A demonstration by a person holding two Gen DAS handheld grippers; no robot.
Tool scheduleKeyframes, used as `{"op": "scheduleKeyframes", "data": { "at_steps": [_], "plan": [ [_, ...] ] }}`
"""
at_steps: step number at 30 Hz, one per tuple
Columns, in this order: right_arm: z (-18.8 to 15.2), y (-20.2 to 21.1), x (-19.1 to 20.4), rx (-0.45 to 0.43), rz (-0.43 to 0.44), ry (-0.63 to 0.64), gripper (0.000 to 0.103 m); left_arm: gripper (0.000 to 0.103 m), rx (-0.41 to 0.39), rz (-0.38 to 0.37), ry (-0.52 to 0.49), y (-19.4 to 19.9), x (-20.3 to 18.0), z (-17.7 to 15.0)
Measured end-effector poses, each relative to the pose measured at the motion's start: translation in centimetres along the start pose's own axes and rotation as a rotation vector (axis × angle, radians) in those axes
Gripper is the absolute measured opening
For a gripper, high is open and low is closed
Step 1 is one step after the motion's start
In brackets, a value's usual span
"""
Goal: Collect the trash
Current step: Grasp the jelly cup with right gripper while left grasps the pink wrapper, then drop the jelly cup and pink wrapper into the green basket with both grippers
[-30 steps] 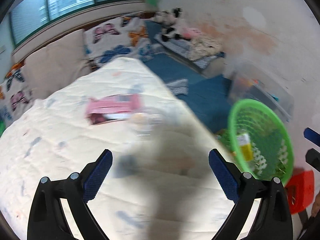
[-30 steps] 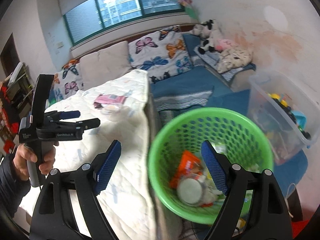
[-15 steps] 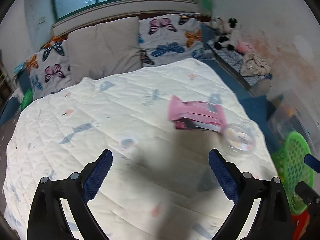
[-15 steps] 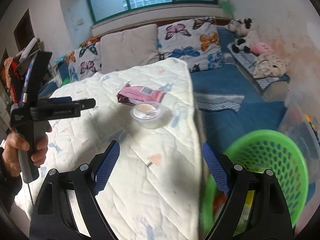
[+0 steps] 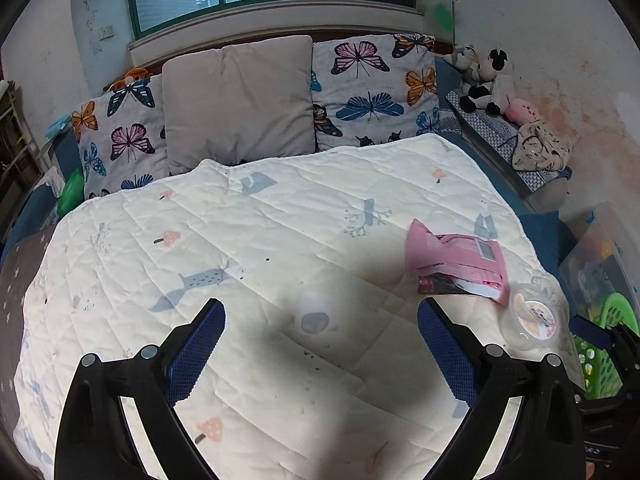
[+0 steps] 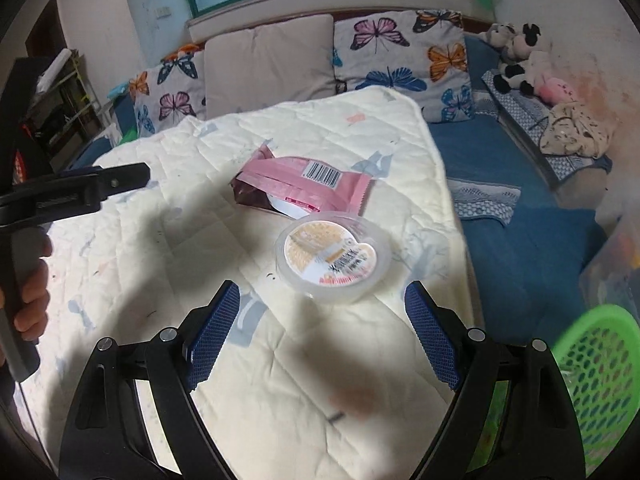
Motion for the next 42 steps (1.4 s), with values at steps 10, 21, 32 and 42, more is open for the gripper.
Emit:
{"op": "scheduleKeyframes", "data": {
  "at_steps": [10, 21, 32, 42],
  "plan": [
    [0.2, -3.6, -1.1, 0.032, -0.023, -0.027, 0.077, 0.094, 0.013, -0.027, -0.060, -2.2, -1.0, -0.8],
    [-0.1, -1.6, -2.1, 0.012, 0.001, -0.062, 0.058, 0.094, -0.017, -0.122, -0.156, -3.4, -5.6, -0.6],
    [-0.8, 2.7, -4.9, -0.028, -0.028, -0.077, 0.058, 0.094, 0.042, -0.294, -0.013, -6.5, -8.9, 1.6],
    [-1.1, 3.9, -5.3, -0.035, -0.038, -0.068, 0.058, 0.075, 0.178, -0.391, 0.163, -10.9, -9.6, 0.6]
  ]
}}
Point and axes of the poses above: each gripper's, at about its wrist camera, not at the fingertips, and y roughly against the way its jaws point, x to its left, z to its top, the point moved 9 cm from there along -y, roughly the way its jaws point, and after that the axes turned 8 degrees about -x, right-handed, at the moved point
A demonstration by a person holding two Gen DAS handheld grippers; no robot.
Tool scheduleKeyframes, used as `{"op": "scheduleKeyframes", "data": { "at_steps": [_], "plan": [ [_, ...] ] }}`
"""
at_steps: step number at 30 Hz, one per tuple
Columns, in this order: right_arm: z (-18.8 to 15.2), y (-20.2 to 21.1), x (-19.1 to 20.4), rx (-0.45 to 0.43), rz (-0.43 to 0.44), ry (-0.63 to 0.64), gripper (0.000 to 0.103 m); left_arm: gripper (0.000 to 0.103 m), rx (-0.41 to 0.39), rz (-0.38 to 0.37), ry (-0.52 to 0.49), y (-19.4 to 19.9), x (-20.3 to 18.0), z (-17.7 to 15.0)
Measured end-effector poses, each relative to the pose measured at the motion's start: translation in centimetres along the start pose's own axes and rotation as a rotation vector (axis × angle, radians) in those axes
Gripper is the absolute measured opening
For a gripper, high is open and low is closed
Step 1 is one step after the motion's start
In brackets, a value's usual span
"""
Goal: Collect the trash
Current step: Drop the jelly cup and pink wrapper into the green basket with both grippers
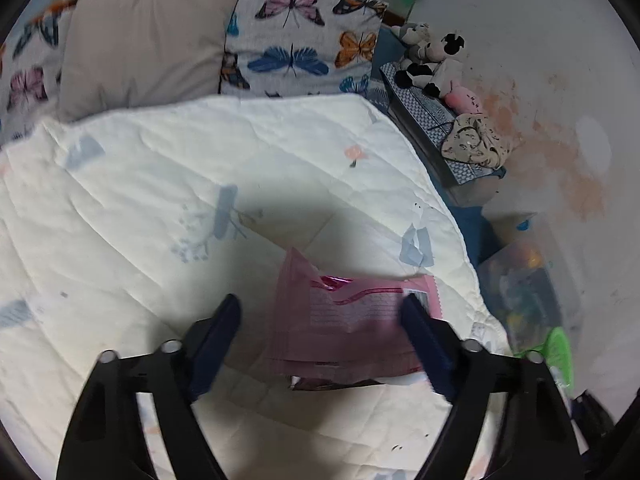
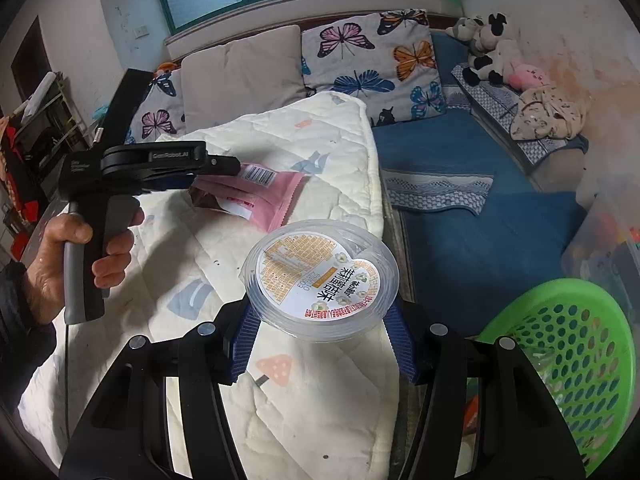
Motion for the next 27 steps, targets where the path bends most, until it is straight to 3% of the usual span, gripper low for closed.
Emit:
{"op": "scheduleKeyframes", "data": {
  "at_steps": [2, 7, 13, 27],
  "plan": [
    [-0.2, 0.1, -0.1, 0.000, 0.000, -0.002, 0.058, 0.074, -0.002, -0.014, 0.018, -0.2, 0.0, -0.1],
    [-0.7, 0.3, -0.5, 0.005, -0.005, -0.009, 0.058, 0.046, -0.001, -0.057, 0.021, 0.2, -0.6, -0.5],
    [-1.0, 2.1, -0.8, -0.008, -0.014, -0.017, 0.058, 0.029, -0.043, -0.047, -0.019, 3.1, -1.3, -0.9],
    [-3.4, 9.0, -3.1, -0.040, -0.077, -0.040, 0.058, 0.028, -0.116, -0.078, -0.149, 12.6, -6.2, -4.4]
  ]
}}
Point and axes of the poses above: each gripper's, at about its wrist camera, not at the fingertips, and y roughly against the way its jaws point, x to its left, z to its top, the point moved 9 cm from there along -y, roughly the way its jaws point, and after that the axes turned 8 degrees about -x, right-handed, at the moved point
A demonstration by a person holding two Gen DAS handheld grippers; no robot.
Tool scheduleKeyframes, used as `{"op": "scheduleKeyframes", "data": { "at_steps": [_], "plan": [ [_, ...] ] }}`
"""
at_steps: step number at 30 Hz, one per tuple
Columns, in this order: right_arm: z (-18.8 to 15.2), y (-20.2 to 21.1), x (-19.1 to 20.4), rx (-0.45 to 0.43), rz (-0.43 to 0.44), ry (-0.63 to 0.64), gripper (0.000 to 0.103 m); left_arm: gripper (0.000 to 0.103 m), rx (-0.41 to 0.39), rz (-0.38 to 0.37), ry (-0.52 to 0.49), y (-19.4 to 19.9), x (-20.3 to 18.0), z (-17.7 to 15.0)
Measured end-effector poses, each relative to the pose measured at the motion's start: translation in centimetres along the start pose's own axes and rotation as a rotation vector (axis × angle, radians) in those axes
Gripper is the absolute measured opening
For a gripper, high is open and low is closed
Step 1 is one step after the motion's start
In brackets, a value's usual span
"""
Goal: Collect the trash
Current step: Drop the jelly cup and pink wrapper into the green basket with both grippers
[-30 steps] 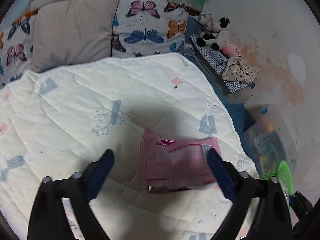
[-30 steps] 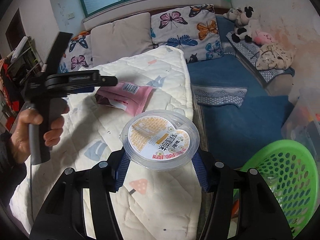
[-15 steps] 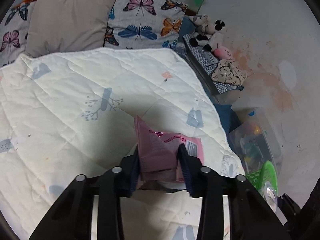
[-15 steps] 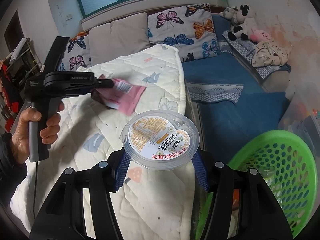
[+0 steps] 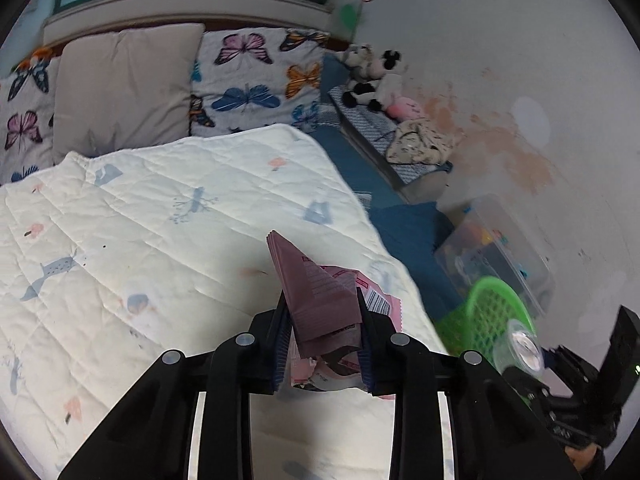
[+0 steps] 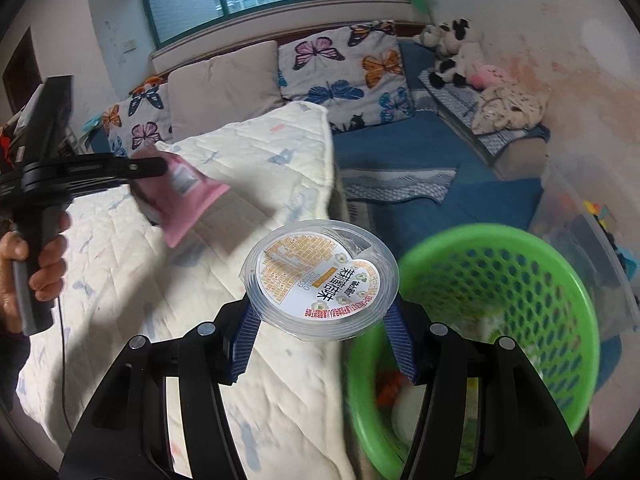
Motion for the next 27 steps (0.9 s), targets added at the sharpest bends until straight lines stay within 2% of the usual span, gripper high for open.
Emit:
{"op": "scheduleKeyframes", "data": {
  "at_steps": [6, 17, 20, 23, 27],
  "plan": [
    [-1.9, 2.3, -3.1, 0.009, -0.053, -0.027, 0.058, 0.028, 0.008, -0.051, -0.049, 1.5, -4.6, -1.5],
    [-4.8, 5.5, -8.5, 0.020, -0.151, -0.091, 0.058, 0.028, 0.028, -0.128, -0.141, 1.3, -13.2, -3.2],
    [-5.5, 6.1, -9.8, 0.025, -0.174, -0.106, 0.061, 0.028, 0.037, -0.146, -0.161, 0.9, -15.2, -3.5],
    [-5.9, 6.8, -11.0, 0.026, -0.194, -0.119, 0.070, 0.028, 0.044, -0.157, -0.176, 0.5, -16.7, -3.9],
    [-6.2, 7.6, -11.8, 0.017, -0.210, -0.128, 0.071, 0.028, 0.068, -0.168, -0.203, -0.4, -18.7, -4.7]
  ]
}}
Point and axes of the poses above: each gripper's, at about its wrist camera, not at the fingertips, and y roughly against the way its jaws point, x to its left, z to its top, the point moved 9 cm from there along -y, roughly the way its jaws point, and after that the axes turned 8 degrees about -x, right-handed, at the moved point
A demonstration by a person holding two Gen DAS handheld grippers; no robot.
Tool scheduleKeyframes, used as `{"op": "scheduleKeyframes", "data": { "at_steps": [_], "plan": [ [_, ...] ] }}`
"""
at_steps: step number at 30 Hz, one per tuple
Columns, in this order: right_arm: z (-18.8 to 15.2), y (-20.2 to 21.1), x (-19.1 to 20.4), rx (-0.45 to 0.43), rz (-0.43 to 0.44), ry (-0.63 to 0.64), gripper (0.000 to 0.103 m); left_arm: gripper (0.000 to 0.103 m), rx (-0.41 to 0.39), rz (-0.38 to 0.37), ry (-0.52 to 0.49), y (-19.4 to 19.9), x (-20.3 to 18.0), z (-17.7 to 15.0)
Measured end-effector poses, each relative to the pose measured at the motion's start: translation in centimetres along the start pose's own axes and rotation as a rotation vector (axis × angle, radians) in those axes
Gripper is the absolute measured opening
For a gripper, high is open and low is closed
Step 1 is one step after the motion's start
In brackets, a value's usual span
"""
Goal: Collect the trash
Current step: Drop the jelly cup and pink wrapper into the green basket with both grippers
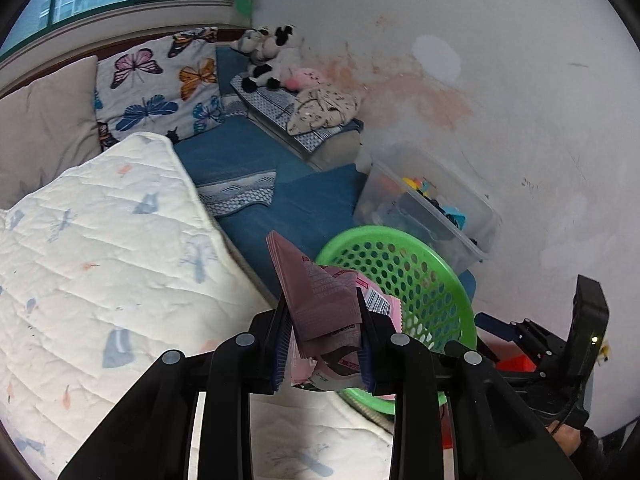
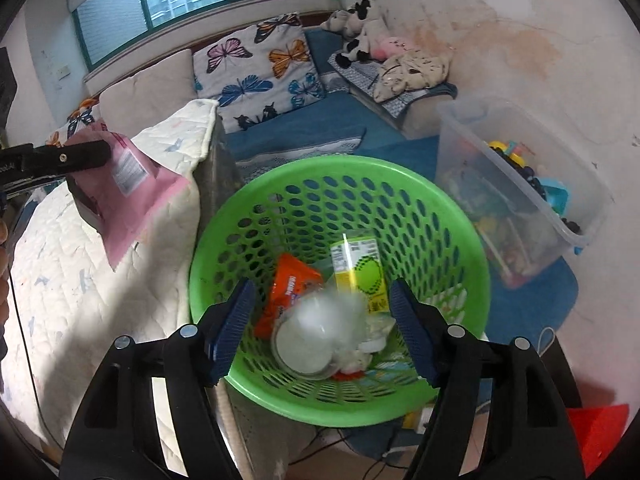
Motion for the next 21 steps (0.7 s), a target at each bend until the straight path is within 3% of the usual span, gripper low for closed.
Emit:
{"op": "scheduleKeyframes", "data": {
  "at_steps": [17, 19, 21],
  "plan": [
    [-0.5, 3.8, -1.1, -0.046, 0.001, -0.008, 0.079, 0.030, 0.108, -0.012, -0.036, -4.9, -4.4, -3.1],
    [-0.6, 3.9, -1.1, -0.047, 0.002, -0.009, 0.079, 0.045, 0.115, -0.010, -0.042, -5.2, -4.8, -3.4],
    [-0.8, 3.9, -1.1, -0.047, 0.003, -0.012, 0.079, 0.051, 0.116, -0.003, -0.044, -5.3, -4.9, -3.6]
  ]
}}
Point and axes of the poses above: each gripper's, at about its wrist camera, not at the fingertips, and y roughly against the way its jaws point, x to its left, z to its top, the point moved 9 cm from there along -y, roughly the way its jaws point, and after that the axes turned 8 degrees about -x, right-handed, at the moved point
